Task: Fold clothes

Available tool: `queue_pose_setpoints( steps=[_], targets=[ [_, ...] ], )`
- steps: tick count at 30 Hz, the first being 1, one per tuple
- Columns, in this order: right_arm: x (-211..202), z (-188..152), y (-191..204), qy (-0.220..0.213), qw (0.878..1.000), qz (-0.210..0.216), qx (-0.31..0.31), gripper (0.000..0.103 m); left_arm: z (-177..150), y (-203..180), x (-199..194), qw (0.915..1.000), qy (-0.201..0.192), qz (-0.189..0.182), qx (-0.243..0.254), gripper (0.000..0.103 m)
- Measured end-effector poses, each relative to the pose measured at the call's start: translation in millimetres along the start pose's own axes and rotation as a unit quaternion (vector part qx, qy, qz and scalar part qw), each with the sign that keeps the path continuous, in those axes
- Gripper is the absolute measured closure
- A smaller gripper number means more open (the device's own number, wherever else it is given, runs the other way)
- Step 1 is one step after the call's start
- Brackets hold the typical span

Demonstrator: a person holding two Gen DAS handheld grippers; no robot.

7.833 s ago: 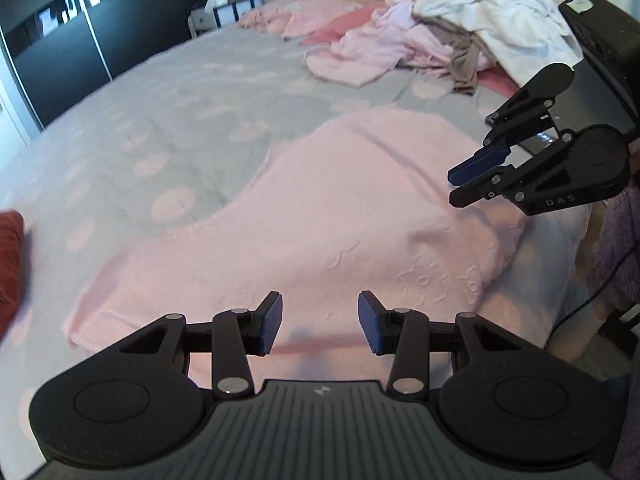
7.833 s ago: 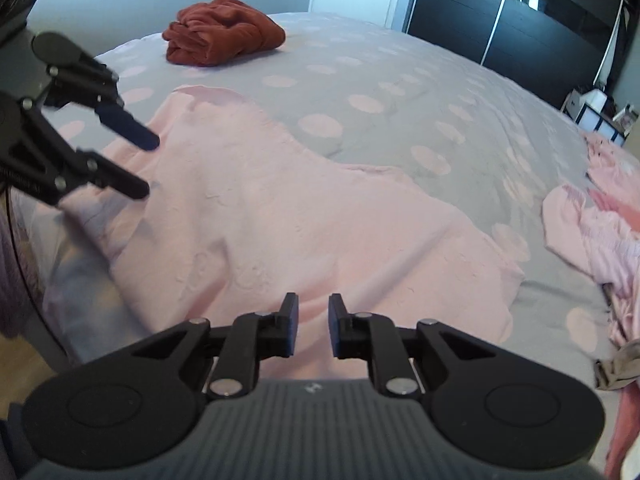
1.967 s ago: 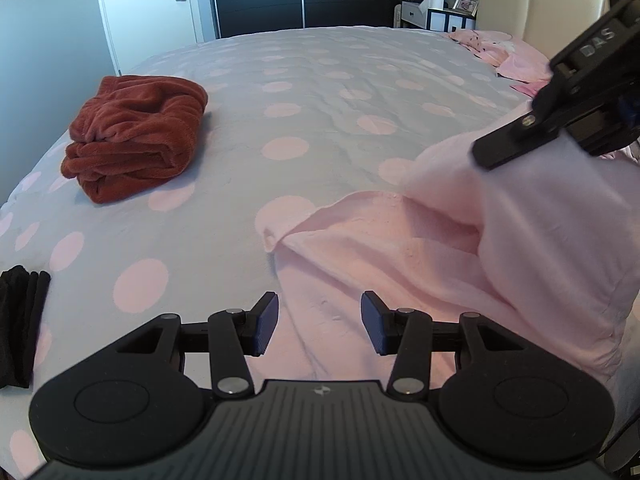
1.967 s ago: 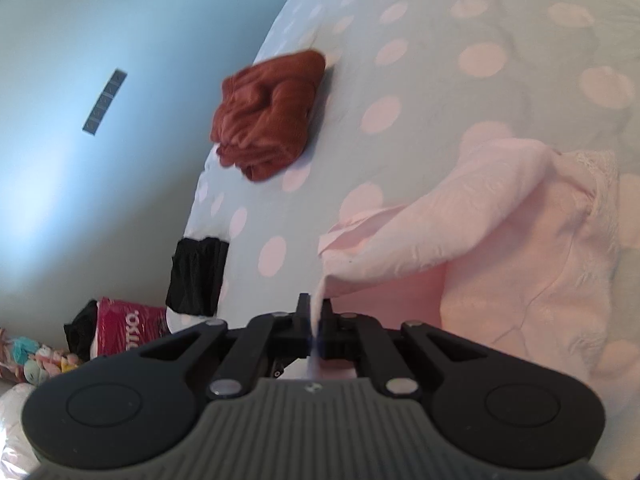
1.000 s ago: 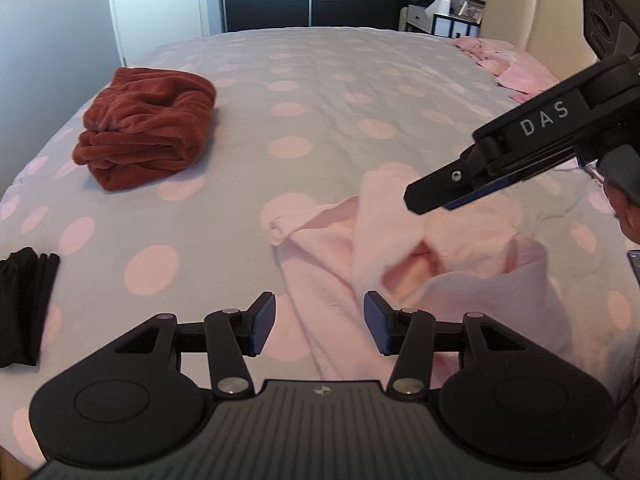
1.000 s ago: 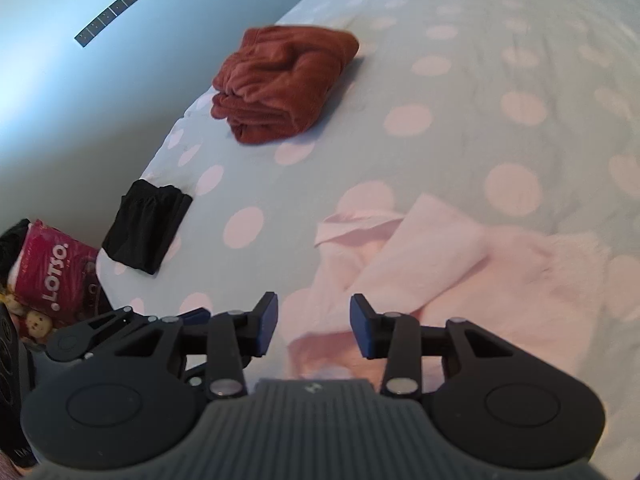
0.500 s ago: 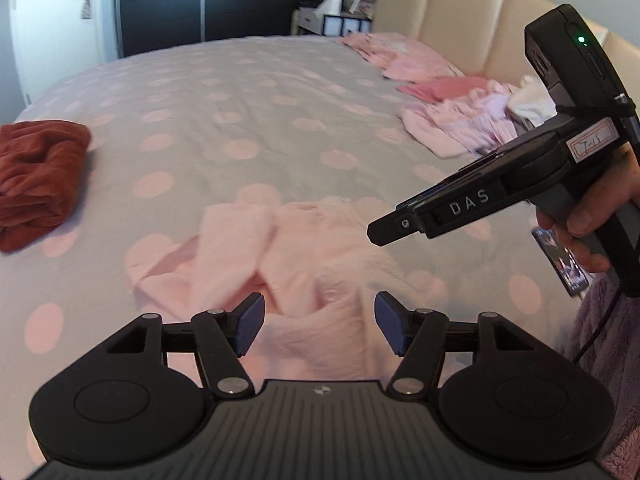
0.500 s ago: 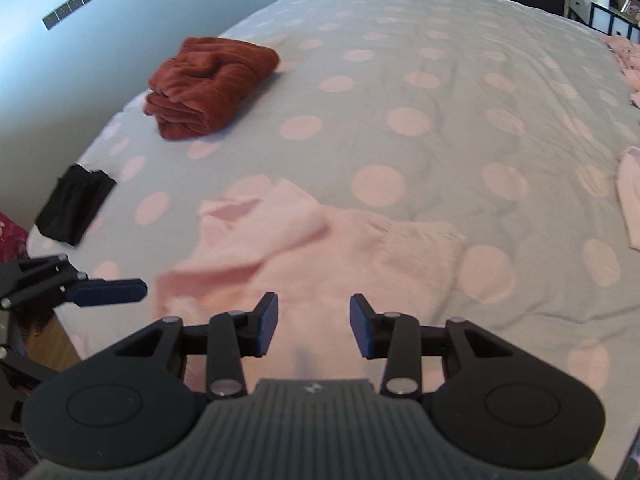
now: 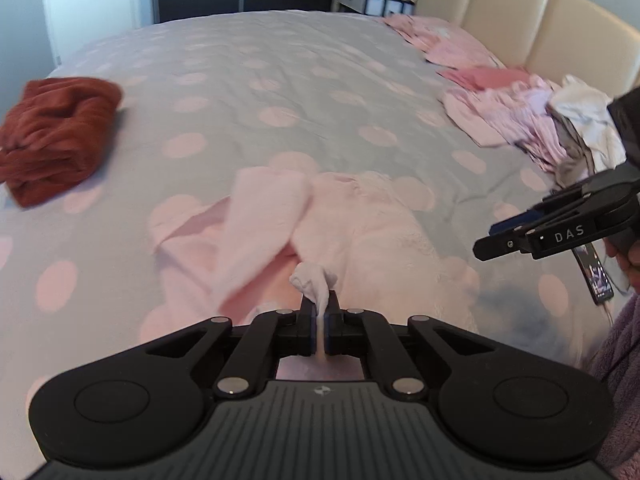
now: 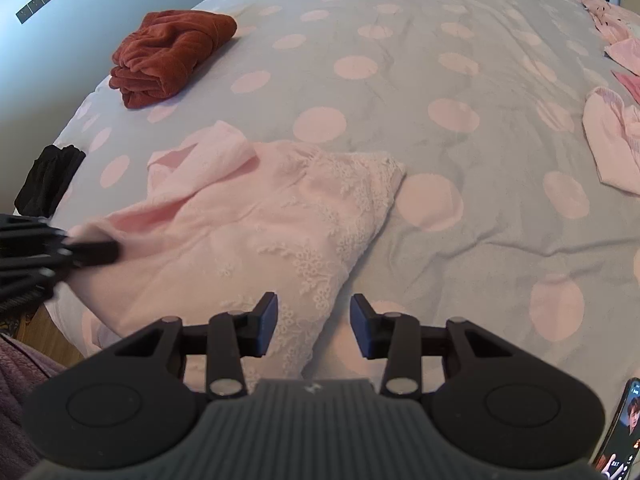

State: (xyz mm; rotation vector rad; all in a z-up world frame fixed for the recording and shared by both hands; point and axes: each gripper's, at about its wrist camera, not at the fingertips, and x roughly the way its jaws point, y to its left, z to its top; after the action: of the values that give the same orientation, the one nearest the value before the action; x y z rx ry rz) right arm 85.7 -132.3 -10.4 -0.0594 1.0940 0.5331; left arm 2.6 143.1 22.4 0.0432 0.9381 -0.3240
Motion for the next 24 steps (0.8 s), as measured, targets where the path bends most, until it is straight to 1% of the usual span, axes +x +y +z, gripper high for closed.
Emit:
queue_pose_setpoints(
  steps=[2,4,7,9,13,14,17,19,21,22,24],
  targets=[
    [4,-3,-3,0.006,1.000,0.003,-0.002,0.059,-14,13,-2,0.9997,0.014,0.008,-0.020,0.102],
    [11,-5,-3,0.015,1.000,0.007,-0.005,0.059,-29,24,1,0.9983,0.038,0.015,-0.041,0.102],
    [21,-8,0,0.026,0.999,0.017,-0.011,0.059,-46,33,2,0.9964,0.059,0.032,-0.052,0.102],
    [25,-9,5,0.028,0.999,0.032,-0.021,0.059,-56,36,4,0.9949,0.074,0.043,-0.052,0.102],
    [32,-11,22,0.029,0.997,0.059,-0.046,0.059,-65,39,21,0.9921,0.105,0.041,-0.056,0.102],
    [34,-10,26,0.027,0.996,0.062,-0.052,0.059,-65,39,26,0.9915,0.109,0.042,-0.057,0.101],
    [40,-7,35,0.022,0.996,0.053,-0.067,0.059,-62,41,29,0.9916,0.106,0.027,-0.069,0.099],
    [45,-6,36,0.023,0.996,0.048,-0.067,0.059,-57,41,24,0.9926,0.100,0.020,-0.066,0.087],
    [48,-4,35,0.026,0.997,0.046,-0.059,0.059,-49,42,16,0.9934,0.089,0.015,-0.070,0.059],
    [49,-4,34,0.028,0.997,0.045,-0.057,0.059,-46,42,12,0.9937,0.084,0.012,-0.073,0.054],
    [52,-4,34,0.035,0.997,0.030,-0.058,0.059,-35,44,3,0.9946,0.068,0.008,-0.077,0.053]
  ],
)
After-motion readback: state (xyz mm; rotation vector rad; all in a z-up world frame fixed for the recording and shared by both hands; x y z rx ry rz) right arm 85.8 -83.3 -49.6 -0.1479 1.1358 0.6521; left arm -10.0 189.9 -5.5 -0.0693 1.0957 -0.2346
